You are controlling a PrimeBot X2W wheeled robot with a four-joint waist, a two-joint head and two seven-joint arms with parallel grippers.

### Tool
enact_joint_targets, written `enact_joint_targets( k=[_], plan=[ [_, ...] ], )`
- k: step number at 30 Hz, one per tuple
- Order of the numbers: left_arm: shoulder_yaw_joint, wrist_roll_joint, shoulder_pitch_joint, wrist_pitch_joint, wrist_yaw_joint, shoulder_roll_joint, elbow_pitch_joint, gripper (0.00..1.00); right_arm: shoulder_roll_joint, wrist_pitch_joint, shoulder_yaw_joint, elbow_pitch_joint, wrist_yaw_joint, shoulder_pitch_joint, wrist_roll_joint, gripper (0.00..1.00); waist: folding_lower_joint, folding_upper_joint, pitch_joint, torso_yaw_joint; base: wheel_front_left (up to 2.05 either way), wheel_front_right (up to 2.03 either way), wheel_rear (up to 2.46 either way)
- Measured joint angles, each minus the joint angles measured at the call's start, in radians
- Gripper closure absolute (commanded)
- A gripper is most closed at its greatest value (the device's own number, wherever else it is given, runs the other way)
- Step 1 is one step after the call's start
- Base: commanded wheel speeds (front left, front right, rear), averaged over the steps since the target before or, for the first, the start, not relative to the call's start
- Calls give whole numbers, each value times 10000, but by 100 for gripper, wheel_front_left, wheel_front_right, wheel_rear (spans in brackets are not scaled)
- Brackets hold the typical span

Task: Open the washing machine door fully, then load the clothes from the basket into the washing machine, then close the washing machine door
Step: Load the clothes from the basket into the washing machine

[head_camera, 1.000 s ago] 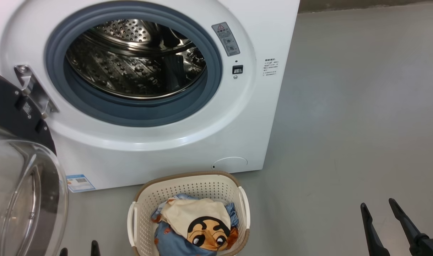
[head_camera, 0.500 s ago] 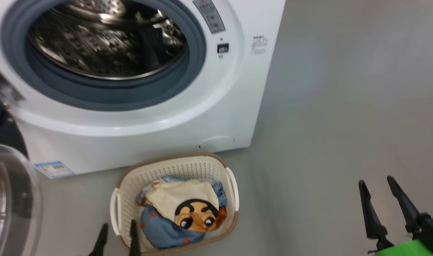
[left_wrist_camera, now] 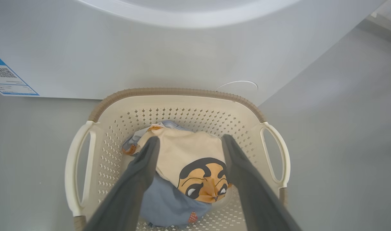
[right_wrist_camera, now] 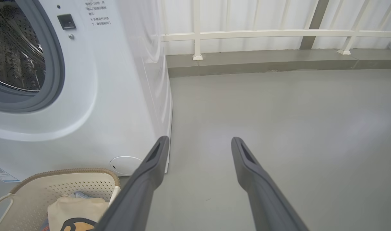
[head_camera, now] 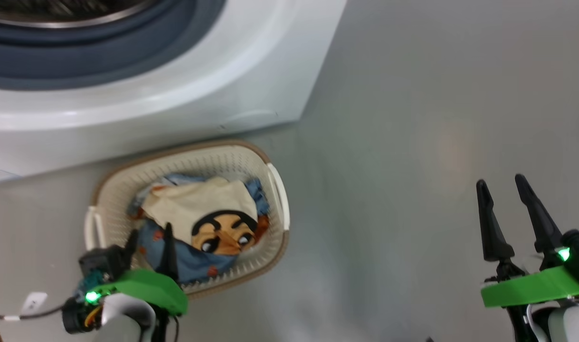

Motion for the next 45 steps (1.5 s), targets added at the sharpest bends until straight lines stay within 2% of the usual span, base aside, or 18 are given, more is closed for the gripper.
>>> enact_joint_targets(
  k=[6, 10, 25, 37, 38, 39, 40, 41, 42, 45],
  plan=[
    [288, -355, -1258, 291, -132, 178, 1595, 0, 17, -4, 128, 29, 0, -523, 163, 0, 0, 0, 1127, -440, 0, 0, 0],
    [497, -510, -2243, 721, 17, 276, 2560, 0, 10, -42, 136, 23, 0, -799, 395, 0, 0, 0, 1810, -704, 0, 0, 0],
    [433, -612, -4660, 1847, 151, 504, 4740, 0, 17, -59, 247, -44, 0, -1395, 529, 0, 0, 0, 3748, -1413, 0, 0, 0],
    [151, -355, -6113, 1845, 736, 706, 5751, 0, 73, -67, 408, -44, 0, -1447, 596, 0, 0, 0, 4653, -1888, 0, 0, 0],
    [96, -330, -6182, 1843, 790, 706, 5862, 8, 67, -67, 355, -56, 0, -1441, 596, 0, 0, 0, 4688, -1889, 0, 0, 0],
    [44, -267, -6246, 1829, 874, 706, 5962, 42, 61, -67, 293, -67, 0, -1430, 596, 0, 0, 0, 4715, -1886, 0, 0, 0],
    [2, -230, -6300, 1829, 932, 704, 6054, 62, 59, -67, 222, -79, 0, -1415, 598, 0, 0, 0, 4734, -1877, 0, 0, 0],
    [-44, -188, -6356, 1778, 940, 696, 6146, 90, 56, -67, 153, -92, 0, -1403, 598, 0, 0, 0, 4748, -1865, 0, 0, 0],
    [-90, -163, -6408, 1672, 943, 686, 6213, 100, 54, -67, 92, -109, 0, -1384, 602, 0, 0, 0, 4759, -1850, 0, 0, 0],
    [-384, 159, -6506, 1407, 1057, 660, 6385, 100, 56, -67, -67, -105, 0, -1374, 652, 0, 0, 0, 4782, -1811, 0, 0, 0]
  ],
)
